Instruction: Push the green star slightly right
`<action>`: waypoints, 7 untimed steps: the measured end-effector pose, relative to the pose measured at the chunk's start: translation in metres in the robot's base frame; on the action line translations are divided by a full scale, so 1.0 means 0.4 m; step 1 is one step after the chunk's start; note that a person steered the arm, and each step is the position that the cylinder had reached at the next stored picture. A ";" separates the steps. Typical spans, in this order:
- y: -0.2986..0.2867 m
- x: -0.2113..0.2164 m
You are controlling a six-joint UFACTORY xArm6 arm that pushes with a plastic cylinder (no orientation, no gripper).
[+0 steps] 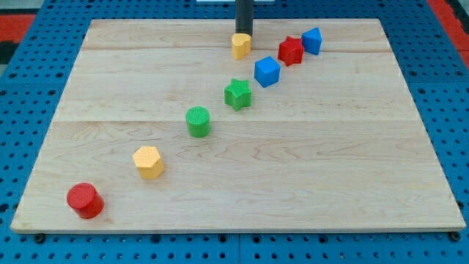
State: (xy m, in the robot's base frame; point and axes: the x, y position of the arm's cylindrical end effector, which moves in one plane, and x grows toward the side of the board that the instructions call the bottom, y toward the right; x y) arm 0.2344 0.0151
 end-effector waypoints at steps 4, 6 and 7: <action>-0.063 0.020; -0.236 0.130; -0.228 0.183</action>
State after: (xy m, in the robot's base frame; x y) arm 0.3076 -0.0761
